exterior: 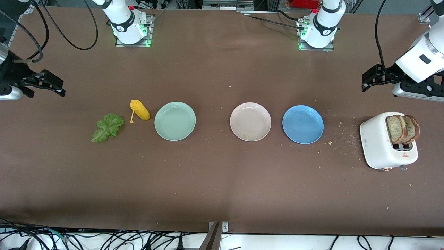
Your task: Make sandwich in beige plate with both arms
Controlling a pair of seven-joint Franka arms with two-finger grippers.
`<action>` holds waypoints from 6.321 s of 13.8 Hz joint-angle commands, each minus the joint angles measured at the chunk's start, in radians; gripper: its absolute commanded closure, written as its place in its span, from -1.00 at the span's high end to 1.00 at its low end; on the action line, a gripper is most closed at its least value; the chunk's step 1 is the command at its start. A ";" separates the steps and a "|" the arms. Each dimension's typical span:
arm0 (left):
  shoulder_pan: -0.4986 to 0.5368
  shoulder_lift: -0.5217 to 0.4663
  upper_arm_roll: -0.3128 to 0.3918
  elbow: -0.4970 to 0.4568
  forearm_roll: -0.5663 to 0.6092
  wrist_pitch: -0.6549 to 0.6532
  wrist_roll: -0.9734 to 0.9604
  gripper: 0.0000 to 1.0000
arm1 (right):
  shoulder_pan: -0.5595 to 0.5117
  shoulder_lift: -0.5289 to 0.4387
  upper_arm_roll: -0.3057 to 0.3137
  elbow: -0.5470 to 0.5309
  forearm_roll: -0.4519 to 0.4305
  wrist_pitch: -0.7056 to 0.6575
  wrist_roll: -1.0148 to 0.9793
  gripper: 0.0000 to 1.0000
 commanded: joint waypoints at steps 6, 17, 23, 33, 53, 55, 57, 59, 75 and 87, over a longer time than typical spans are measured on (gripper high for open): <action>0.000 0.016 -0.002 0.033 0.013 -0.027 -0.003 1.00 | -0.004 0.012 -0.001 0.023 0.003 0.001 -0.005 1.00; 0.104 0.110 -0.001 0.041 0.128 -0.016 0.003 1.00 | -0.004 0.013 -0.001 0.023 0.003 0.001 -0.005 1.00; 0.172 0.243 -0.001 0.096 0.217 0.106 0.075 1.00 | -0.004 0.015 -0.001 0.023 0.003 0.001 -0.005 1.00; 0.282 0.341 -0.001 -0.065 0.215 0.344 0.098 0.81 | -0.004 0.015 -0.001 0.023 0.003 0.001 -0.005 1.00; 0.296 0.220 -0.154 0.054 0.226 -0.023 0.068 -1.00 | -0.004 0.015 -0.001 0.023 0.003 0.001 -0.005 1.00; 0.300 0.211 -0.235 0.056 0.147 -0.077 0.020 -1.00 | -0.004 0.015 -0.001 0.023 0.003 0.001 -0.005 1.00; 0.290 0.216 -0.248 0.055 -0.075 -0.097 -0.024 -1.00 | -0.004 0.015 -0.001 0.023 0.003 0.001 -0.005 1.00; 0.235 0.246 -0.263 0.041 -0.162 -0.102 -0.044 -1.00 | -0.004 0.015 -0.001 0.023 0.003 0.001 -0.005 1.00; 0.144 0.835 -0.257 0.021 -0.807 0.053 0.426 -1.00 | -0.004 0.015 -0.001 0.023 0.003 0.001 -0.003 1.00; 0.077 0.943 -0.237 0.068 -0.871 0.257 0.582 1.00 | -0.004 0.015 -0.001 0.023 0.003 0.001 -0.003 1.00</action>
